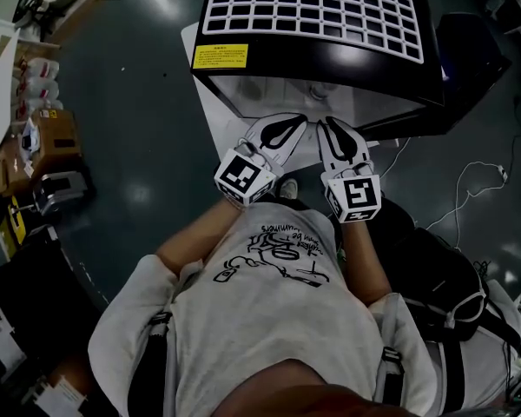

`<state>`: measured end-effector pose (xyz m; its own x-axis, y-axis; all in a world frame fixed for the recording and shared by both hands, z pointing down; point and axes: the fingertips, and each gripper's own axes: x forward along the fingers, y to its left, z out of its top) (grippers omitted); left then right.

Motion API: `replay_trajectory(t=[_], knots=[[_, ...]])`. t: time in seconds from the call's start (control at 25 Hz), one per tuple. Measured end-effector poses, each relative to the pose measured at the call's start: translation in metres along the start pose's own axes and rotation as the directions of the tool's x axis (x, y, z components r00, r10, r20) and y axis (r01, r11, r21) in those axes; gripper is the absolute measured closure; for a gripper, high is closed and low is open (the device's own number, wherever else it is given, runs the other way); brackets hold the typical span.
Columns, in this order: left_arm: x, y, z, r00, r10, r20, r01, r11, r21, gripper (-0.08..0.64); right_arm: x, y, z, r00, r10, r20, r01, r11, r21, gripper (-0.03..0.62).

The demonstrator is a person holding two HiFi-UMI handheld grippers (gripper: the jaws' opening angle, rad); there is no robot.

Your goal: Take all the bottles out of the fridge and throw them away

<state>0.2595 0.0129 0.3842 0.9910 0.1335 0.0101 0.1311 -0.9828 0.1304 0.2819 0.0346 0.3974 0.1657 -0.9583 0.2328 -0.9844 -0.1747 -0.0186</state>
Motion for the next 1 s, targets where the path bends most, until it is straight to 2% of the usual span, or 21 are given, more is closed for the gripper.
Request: replay_trajectory(t=[0.84,1.0], knots=[[0.034,0.033,-0.037,1.000,0.011,-0.025,-0.010,0.999,0.030,0.554,0.040,-0.038,-0.025,0.998,-0.052,-0.024,0.051,0.998,-0.028,0.502],[0.041,0.039,-0.043,1.000,0.011,-0.028,-0.009,0.999,0.038,0.554,0.048,-0.048,-0.030,0.998,-0.067,-0.019,0.066,0.997,-0.026,0.462]])
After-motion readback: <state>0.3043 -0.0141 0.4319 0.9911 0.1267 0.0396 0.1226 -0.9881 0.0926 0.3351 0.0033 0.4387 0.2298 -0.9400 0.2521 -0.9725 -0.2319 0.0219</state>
